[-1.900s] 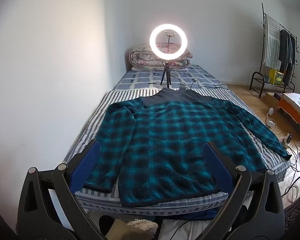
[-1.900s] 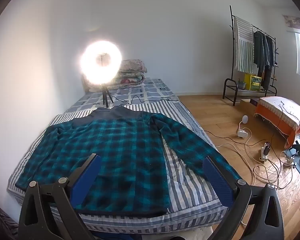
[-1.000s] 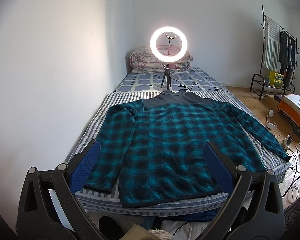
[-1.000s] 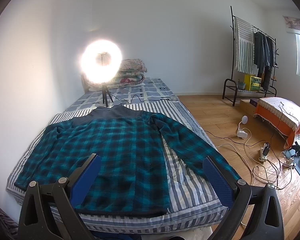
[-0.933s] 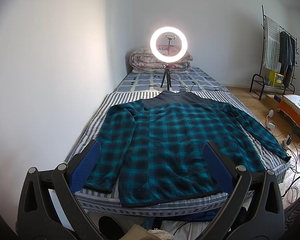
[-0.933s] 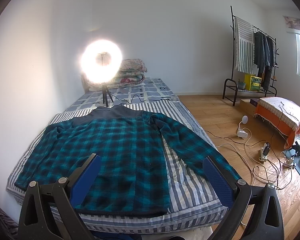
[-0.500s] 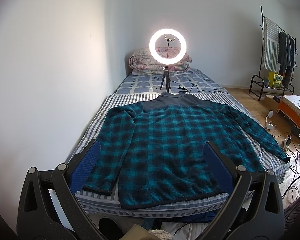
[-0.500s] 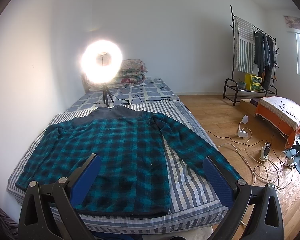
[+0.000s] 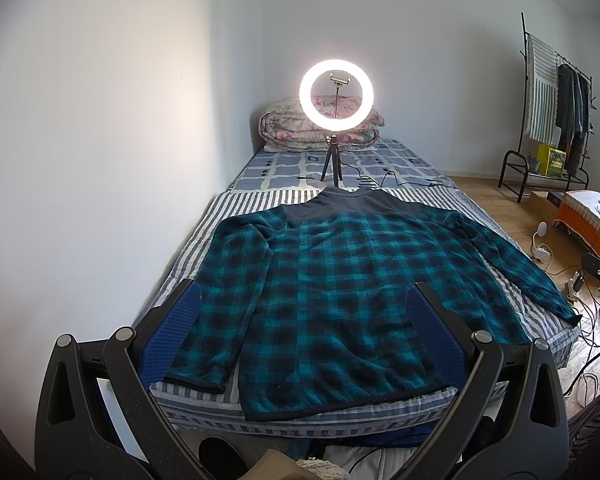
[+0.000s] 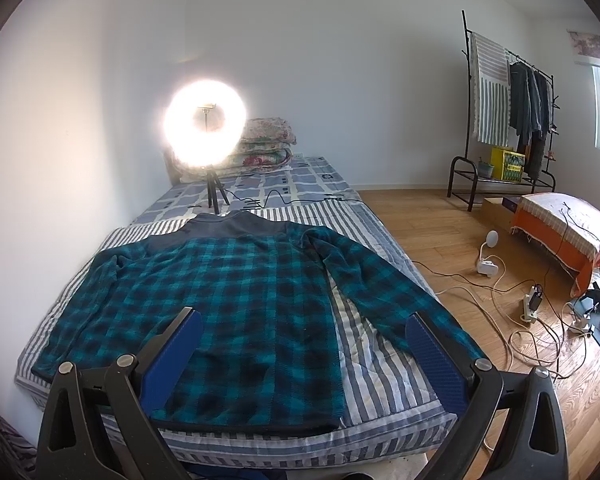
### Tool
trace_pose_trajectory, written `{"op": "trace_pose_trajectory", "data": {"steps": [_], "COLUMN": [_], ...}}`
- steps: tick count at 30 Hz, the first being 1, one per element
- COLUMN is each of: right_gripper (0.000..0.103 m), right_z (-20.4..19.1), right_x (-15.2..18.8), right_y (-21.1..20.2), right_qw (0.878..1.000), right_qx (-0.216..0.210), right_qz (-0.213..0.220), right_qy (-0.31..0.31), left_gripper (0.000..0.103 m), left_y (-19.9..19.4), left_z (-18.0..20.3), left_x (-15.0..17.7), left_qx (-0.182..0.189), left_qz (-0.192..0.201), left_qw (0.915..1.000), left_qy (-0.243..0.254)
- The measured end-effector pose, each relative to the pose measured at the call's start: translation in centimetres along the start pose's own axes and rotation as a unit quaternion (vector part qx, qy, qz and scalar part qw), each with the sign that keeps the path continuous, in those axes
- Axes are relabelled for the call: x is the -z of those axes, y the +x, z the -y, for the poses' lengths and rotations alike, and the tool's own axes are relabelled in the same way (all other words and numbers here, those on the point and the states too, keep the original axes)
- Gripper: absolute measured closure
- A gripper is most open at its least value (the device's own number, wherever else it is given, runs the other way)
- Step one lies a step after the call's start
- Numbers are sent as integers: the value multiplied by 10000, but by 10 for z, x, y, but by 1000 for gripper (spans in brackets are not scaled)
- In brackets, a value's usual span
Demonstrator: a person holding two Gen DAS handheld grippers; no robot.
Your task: Fold large clothes
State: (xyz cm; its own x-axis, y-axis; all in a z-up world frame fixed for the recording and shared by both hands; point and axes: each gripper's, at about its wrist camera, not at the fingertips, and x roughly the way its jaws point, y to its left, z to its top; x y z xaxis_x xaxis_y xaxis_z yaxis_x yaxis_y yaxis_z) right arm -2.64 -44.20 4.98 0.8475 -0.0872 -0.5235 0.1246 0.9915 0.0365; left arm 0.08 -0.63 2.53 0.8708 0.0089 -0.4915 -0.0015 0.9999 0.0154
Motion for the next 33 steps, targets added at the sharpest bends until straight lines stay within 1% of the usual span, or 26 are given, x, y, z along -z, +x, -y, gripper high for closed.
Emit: {"op": "trace_pose_trajectory", "data": {"steps": [23,26,31,33], "right_gripper": [0,0,0,0], "right_z": [-5,-6,-6,-6], "right_x": [-3,-4,-5,-5], "right_y": [0,1,1,0], "right_qw": [10000,10000,9999,9998], "right_qx": [-45,-68,-96,-192], "right_qz": [-2,-15,0,-19], "right_qy": [15,32,36,111], "left_gripper": [0,0,0,0], "left_y": [2,6,17,21], "left_z": [-1,-4,-11,-13], "left_x": [-5,-6,2,2], "left_qx": [-24,-60,-139,-175], "left_qz": [5,-16,-54,-58], "left_qw": [10000,10000,9999,9998], "left_qy": [-3,-13,-37,-18]}}
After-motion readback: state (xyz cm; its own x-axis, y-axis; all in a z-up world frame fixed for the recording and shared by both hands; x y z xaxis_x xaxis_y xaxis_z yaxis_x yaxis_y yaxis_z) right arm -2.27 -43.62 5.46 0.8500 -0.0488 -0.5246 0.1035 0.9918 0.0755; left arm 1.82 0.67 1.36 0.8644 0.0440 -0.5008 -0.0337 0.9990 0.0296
